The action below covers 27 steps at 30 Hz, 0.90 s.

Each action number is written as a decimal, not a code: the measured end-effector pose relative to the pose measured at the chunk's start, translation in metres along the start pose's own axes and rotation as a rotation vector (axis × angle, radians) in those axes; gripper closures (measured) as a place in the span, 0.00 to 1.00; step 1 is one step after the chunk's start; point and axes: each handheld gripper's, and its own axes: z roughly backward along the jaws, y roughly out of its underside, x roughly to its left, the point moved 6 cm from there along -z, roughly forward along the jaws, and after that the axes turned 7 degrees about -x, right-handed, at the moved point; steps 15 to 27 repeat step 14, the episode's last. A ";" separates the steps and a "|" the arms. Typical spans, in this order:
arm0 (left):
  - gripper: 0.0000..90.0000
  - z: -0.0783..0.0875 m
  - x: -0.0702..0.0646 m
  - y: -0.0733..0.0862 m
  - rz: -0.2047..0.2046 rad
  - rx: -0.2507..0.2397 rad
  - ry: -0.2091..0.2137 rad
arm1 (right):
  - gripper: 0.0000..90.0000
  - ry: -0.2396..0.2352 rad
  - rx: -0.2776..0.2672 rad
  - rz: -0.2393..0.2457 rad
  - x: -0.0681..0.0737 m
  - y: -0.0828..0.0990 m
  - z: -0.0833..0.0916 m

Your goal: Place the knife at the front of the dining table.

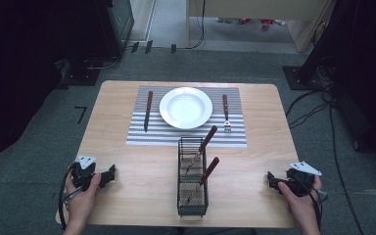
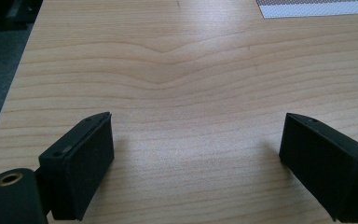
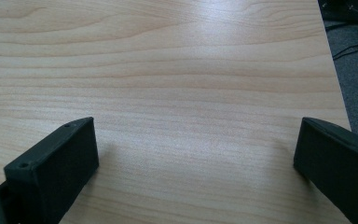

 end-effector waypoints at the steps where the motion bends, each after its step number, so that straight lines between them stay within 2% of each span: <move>1: 0.11 0.000 0.000 0.000 0.000 0.000 0.000 | 0.00 0.000 0.000 0.000 0.000 0.000 0.000; 27: 0.11 -0.001 -0.001 -0.001 0.009 0.001 -0.011 | 0.00 0.000 0.000 0.000 0.000 0.000 0.000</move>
